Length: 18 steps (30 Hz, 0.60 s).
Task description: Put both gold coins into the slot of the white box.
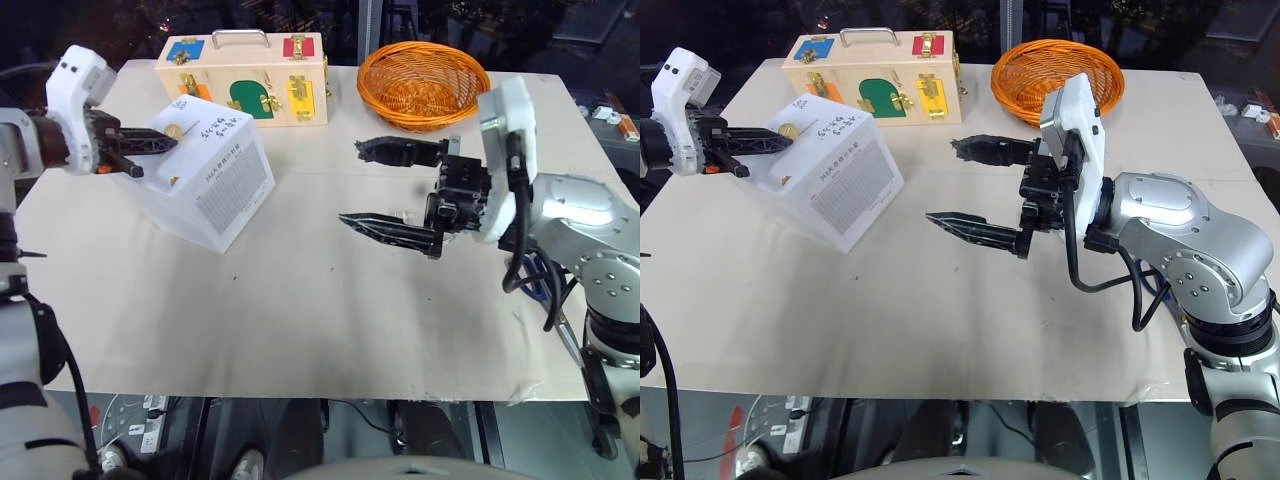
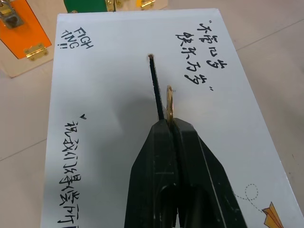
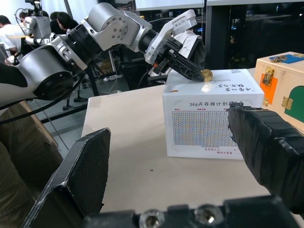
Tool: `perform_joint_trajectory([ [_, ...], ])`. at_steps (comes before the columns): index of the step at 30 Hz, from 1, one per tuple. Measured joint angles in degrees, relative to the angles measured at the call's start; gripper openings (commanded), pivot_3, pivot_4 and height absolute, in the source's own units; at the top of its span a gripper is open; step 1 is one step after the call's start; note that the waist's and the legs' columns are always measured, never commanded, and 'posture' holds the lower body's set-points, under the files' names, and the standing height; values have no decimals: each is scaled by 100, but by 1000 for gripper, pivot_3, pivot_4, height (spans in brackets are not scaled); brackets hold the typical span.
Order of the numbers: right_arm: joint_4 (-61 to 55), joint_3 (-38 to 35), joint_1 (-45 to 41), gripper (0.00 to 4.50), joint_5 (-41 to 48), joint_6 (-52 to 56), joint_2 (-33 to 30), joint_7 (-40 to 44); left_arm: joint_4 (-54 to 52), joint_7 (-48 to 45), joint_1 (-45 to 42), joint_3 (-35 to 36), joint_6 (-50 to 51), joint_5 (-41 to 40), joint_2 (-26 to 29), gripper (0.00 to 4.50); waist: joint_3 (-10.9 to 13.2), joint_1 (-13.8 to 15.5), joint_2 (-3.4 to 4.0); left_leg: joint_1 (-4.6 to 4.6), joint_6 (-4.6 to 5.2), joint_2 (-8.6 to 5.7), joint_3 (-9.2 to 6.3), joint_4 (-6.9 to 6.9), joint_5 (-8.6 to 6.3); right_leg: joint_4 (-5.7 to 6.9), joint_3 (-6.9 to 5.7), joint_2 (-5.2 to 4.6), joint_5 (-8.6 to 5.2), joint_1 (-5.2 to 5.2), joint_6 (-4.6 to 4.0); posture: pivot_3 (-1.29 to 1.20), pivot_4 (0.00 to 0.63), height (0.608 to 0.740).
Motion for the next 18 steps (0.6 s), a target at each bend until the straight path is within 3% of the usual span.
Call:
perform_joint_trajectory([
  [18,0,0,0,4430,-61,4,0,64,55,71,-6,61,7,42,-9,0,0,-9,0,0,-1,0,-1,2,0,3,-1,0,0,0,0,0,150,726],
])
